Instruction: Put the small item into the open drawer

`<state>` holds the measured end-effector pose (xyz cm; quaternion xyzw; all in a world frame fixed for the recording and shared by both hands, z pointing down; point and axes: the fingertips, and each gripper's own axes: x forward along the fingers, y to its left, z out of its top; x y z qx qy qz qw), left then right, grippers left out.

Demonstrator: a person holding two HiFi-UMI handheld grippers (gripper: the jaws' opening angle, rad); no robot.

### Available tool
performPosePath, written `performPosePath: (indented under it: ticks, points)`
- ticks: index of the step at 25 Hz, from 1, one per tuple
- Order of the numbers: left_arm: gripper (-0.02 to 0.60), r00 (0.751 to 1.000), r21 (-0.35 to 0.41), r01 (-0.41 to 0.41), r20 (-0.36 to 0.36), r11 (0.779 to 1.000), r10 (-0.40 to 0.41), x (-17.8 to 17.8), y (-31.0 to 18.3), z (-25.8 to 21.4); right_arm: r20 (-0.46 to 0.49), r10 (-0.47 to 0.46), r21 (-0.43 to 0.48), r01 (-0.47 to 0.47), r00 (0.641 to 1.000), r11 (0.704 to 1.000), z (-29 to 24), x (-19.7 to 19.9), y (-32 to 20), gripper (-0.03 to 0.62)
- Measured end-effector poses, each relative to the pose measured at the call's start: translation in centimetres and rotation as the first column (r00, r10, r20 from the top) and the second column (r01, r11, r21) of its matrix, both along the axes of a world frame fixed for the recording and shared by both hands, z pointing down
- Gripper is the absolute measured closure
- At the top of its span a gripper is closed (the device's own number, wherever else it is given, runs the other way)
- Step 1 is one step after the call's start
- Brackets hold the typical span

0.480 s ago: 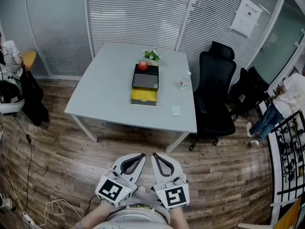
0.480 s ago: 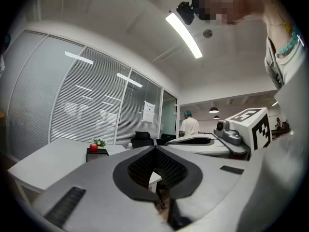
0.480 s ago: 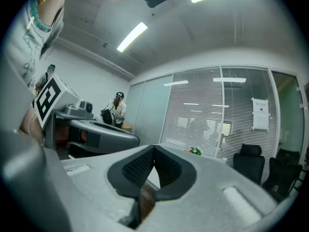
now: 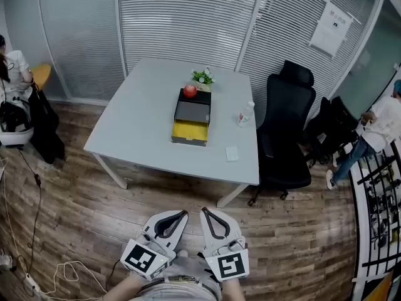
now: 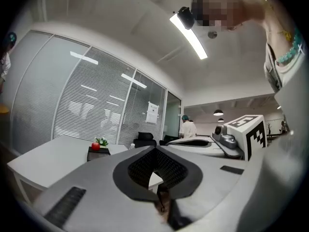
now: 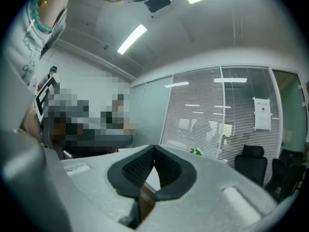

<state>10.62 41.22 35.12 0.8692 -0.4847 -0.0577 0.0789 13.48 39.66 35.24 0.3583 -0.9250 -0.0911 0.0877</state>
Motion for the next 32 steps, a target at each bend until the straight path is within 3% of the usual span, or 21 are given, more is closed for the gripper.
performPosePath:
  ticks: [7,21,32]
  points:
    - [0.584,1.000,-0.007,-0.025,-0.005,1.000,0.025,-0.7,-4.8,0.8,-0.015,0.043,-0.003,-0.043,0.999,0.999,0.5,-0.5,-4.2,0.592]
    - [0.584,0.992,0.001,-0.125,-0.009,0.992,0.125,-3.6,-18.2,0.7,-0.040,0.081,-0.012,-0.082,0.996,0.997,0.7,-4.7,-17.4,0.592]
    - [0.584,0.986,-0.002,-0.143,-0.082,0.990,0.143,-7.2,-23.9,0.0,-0.093,0.089,0.010,-0.088,0.992,0.996,0.2,-8.5,-23.2,0.591]
